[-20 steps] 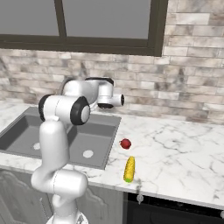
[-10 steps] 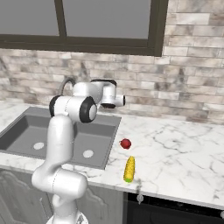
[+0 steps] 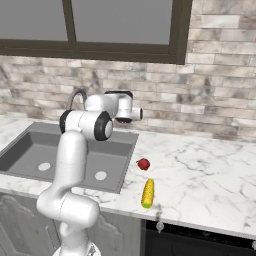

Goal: Turn on the sink faucet. Then move the corn from the counter to the sink. Turn off the sink. Move the vegetable from the sink to the pot next to the stove. Finally move the pot to the rear right burner.

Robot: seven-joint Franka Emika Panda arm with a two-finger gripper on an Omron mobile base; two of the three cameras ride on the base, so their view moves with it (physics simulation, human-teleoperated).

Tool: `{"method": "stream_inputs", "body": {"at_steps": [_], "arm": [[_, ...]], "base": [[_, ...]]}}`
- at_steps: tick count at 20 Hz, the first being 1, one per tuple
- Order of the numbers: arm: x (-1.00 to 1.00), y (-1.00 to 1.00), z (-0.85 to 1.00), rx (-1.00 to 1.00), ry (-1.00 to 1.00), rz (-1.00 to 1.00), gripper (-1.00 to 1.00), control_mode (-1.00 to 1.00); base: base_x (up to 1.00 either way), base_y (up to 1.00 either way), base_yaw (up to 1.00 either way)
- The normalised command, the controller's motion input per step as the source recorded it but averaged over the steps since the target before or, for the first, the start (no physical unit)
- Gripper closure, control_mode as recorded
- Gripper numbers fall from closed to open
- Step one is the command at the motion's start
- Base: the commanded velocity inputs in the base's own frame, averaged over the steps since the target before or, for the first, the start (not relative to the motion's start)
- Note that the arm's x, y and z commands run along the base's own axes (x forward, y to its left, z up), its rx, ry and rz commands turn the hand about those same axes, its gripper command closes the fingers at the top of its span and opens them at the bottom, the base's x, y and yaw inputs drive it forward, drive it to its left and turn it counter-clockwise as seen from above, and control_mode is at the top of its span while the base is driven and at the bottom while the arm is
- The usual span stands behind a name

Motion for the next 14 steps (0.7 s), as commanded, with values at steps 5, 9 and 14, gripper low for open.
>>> {"method": "stream_inputs", "body": {"at_steps": [5, 9, 14], "arm": [[0.03, 0.36, -0.09, 0.0, 0.0, 0.0, -1.0, -1.0], [0.0, 0.46, -0.11, 0.0, 0.0, 0.0, -1.0, -1.0], [0.0, 0.4, -0.06, 0.0, 0.01, 0.0, -1.0, -1.0]], "base": [[0.0, 0.0, 0.0], [0.0, 0.0, 0.0], [0.0, 0.0, 0.0]]}}
